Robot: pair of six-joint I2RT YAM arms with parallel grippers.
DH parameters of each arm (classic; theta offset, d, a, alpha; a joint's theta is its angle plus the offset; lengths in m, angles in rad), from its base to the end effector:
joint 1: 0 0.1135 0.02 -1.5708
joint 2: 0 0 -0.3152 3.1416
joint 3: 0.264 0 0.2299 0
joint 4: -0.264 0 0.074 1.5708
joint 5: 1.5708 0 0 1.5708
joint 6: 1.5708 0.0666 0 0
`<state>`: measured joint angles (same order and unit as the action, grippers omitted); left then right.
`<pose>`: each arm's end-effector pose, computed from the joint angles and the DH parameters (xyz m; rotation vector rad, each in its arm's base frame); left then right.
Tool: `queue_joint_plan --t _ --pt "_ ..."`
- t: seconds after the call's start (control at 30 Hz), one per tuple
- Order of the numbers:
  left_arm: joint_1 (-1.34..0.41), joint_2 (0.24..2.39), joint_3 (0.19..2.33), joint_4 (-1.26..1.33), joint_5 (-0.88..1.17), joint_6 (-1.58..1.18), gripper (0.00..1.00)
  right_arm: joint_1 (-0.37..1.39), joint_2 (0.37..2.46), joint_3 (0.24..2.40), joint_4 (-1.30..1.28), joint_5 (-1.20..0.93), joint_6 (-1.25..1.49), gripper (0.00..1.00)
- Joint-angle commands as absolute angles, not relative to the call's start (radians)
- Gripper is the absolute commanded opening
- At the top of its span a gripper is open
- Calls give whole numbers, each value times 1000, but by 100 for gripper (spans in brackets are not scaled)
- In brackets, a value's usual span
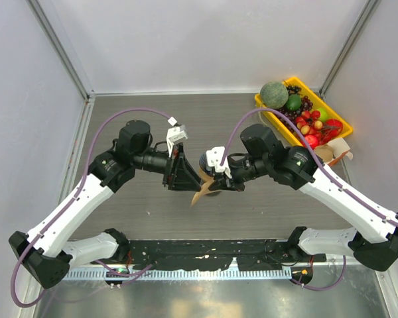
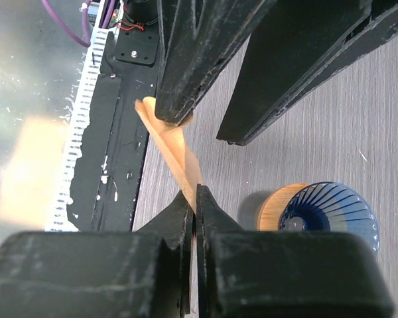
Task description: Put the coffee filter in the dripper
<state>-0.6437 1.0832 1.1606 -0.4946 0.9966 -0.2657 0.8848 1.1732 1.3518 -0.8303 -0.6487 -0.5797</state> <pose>0.1182 -0.1586 0.4243 1.0712 1.8315 -1.5492 0.0998 0.1855 0.4255 -1.7251 1.3771 0.8873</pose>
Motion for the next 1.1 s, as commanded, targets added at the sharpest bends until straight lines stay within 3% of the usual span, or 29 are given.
queue_joint_plan --t 0.0,0.37,0.87,1.07 --pt "-640 1051 1206 -543 957 -198 46 877 1161 1361 -796 -680 -561 5" --pt "-641 1045 1235 -589 928 -144 61 868 1163 1359 -793 -686 -554 5" --pt "-640 1032 1221 -621 848 -75 59 865 1158 1364 -808 -773 -571 5" --pt "-640 1019 1195 -641 876 -25 66 861 1157 1359 -802 -755 -574 5"
